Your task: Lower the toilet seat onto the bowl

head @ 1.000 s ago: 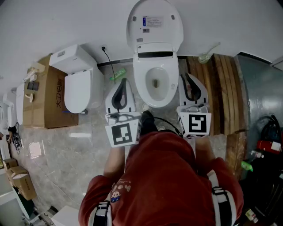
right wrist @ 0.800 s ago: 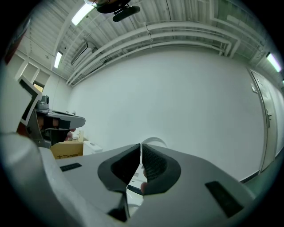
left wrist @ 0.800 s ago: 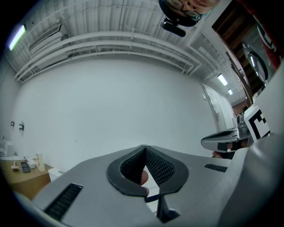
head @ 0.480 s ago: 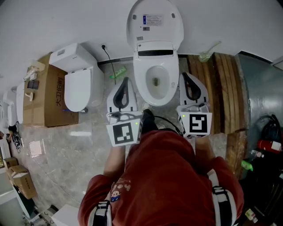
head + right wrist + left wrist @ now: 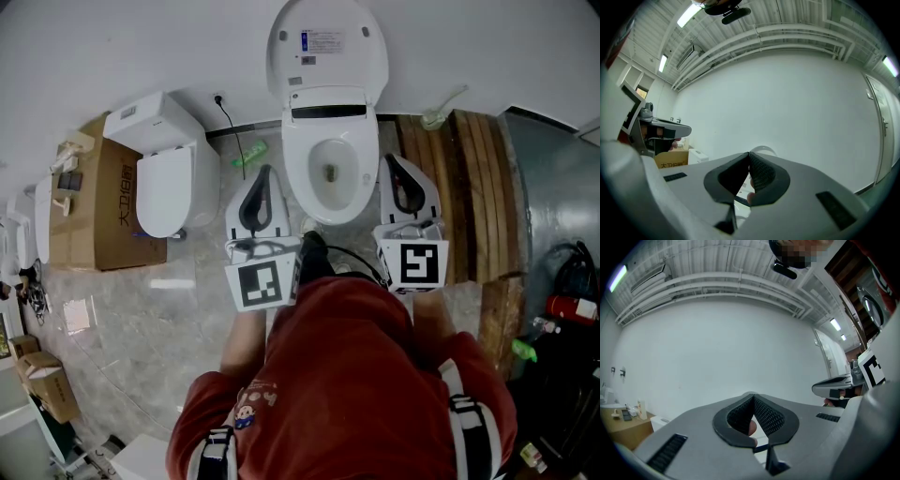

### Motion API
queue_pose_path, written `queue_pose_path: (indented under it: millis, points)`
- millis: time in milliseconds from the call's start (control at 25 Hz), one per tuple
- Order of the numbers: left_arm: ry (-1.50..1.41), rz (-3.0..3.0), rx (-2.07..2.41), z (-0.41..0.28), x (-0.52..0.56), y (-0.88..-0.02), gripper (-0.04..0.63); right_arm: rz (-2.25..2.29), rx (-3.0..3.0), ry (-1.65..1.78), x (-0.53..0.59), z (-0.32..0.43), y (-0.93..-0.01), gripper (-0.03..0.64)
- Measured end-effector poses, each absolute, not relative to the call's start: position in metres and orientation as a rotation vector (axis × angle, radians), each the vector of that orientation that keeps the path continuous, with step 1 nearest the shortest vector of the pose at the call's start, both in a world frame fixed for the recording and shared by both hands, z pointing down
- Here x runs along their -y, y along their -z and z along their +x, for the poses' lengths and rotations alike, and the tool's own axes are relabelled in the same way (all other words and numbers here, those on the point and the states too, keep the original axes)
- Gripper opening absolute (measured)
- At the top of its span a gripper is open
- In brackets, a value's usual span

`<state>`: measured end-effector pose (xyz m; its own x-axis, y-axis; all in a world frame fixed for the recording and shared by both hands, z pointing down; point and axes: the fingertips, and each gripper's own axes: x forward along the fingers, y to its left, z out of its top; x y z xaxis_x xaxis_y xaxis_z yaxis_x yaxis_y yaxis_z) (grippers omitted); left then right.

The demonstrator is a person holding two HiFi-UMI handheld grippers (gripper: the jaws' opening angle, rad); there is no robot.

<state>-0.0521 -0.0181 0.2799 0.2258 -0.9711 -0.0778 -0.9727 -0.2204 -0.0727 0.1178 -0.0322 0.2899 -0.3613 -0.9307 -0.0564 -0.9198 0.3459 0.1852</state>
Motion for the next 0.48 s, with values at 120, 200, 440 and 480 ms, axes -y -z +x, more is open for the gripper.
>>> queue_pose_path:
  millis: [120,200,440,480]
  points:
    - [-0.025,-2.377,-1.896,-0.0523,0.0191,-0.2815,0.011,1.739,2.523,0.287,0.0329,0.1184,-0.2904,0.014]
    - [-0.024,-2.377,-1.898,-0.0515,0.0191,-0.2828,0.011,1.736,2.521,0.294,0.0334,0.1198,-0.2909,0.014]
    - [-0.020,-2.383,-1.902,-0.0512,0.0208,-0.2853,0.011,1.739,2.514,0.276,0.0357,0.1218,-0.2934,0.014]
    - [-0.021,-2.384,-1.902,-0.0514,0.0215,-0.2856,0.011,1.738,2.512,0.270,0.0364,0.1218,-0.2941,0.014]
